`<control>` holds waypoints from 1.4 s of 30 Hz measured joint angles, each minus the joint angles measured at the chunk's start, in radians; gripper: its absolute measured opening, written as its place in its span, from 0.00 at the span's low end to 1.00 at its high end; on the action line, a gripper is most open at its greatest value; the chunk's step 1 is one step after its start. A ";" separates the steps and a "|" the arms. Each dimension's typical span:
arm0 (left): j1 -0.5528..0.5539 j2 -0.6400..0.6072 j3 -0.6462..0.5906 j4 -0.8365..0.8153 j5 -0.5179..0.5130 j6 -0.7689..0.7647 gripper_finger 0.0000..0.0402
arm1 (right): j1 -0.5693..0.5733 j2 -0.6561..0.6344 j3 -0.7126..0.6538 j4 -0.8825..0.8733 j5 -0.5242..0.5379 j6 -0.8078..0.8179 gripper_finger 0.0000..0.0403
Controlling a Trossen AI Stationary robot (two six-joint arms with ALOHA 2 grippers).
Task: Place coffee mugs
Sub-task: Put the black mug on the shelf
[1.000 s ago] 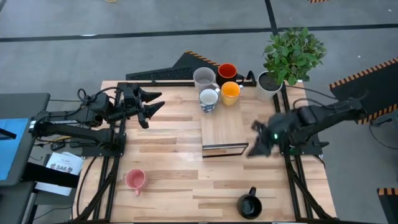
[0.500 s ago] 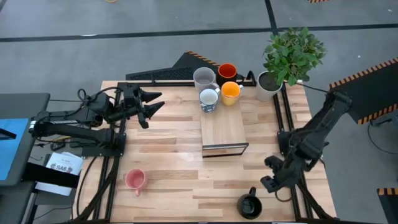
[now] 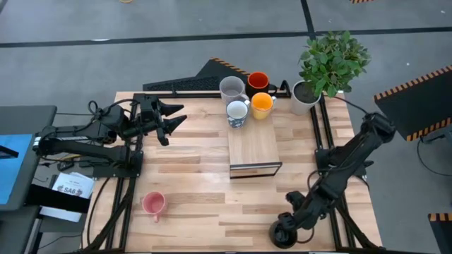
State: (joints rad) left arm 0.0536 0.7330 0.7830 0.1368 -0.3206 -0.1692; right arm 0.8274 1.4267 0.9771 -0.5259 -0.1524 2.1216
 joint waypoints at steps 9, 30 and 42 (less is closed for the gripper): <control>0.000 0.000 0.000 0.000 0.000 0.000 0.51 | 0.000 0.103 0.000 -0.024 -0.002 -0.027 0.55; 0.000 0.000 0.000 0.001 -0.001 0.010 0.51 | -0.246 -0.262 0.163 -0.153 -0.053 -0.555 0.10; 0.000 0.000 0.000 0.004 -0.001 -0.001 0.51 | -0.793 -0.056 0.851 -1.008 0.257 -1.189 0.10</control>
State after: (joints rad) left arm 0.0540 0.7326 0.7830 0.1406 -0.3214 -0.1703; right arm 0.0345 1.3703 1.8286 -1.5336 0.1046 0.9324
